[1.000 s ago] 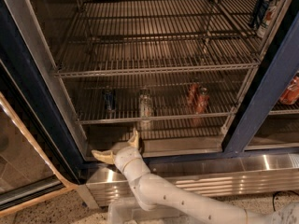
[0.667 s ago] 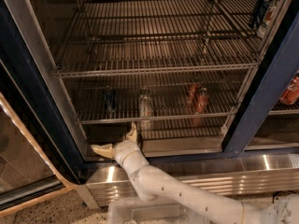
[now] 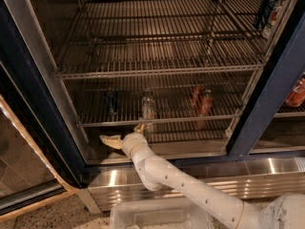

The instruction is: Pick pepsi can from bottom shelf of fridge

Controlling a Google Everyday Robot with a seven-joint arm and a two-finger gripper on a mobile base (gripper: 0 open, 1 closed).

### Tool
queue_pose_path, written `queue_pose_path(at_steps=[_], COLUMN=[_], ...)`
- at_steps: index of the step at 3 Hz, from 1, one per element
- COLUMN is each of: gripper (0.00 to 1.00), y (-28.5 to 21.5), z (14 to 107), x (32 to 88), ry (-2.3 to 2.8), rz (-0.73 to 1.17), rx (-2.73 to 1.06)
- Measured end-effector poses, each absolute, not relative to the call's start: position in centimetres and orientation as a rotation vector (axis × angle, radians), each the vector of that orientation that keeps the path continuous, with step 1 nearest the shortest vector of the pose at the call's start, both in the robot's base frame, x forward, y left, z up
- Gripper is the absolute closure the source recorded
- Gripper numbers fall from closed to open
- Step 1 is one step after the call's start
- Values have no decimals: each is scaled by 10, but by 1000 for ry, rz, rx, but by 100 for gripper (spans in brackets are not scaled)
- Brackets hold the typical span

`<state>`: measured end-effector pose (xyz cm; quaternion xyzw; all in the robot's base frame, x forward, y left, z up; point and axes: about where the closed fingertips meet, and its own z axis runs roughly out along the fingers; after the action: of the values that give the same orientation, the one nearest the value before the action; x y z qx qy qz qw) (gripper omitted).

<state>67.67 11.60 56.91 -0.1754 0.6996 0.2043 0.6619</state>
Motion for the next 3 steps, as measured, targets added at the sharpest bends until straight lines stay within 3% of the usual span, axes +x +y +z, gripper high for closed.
queue_pose_path(at_steps=[1, 3], gripper=[0, 0], y=[116, 111], z=[569, 582], x=[677, 733], ry=[1582, 1484], rz=[462, 407], rx=[-396, -352])
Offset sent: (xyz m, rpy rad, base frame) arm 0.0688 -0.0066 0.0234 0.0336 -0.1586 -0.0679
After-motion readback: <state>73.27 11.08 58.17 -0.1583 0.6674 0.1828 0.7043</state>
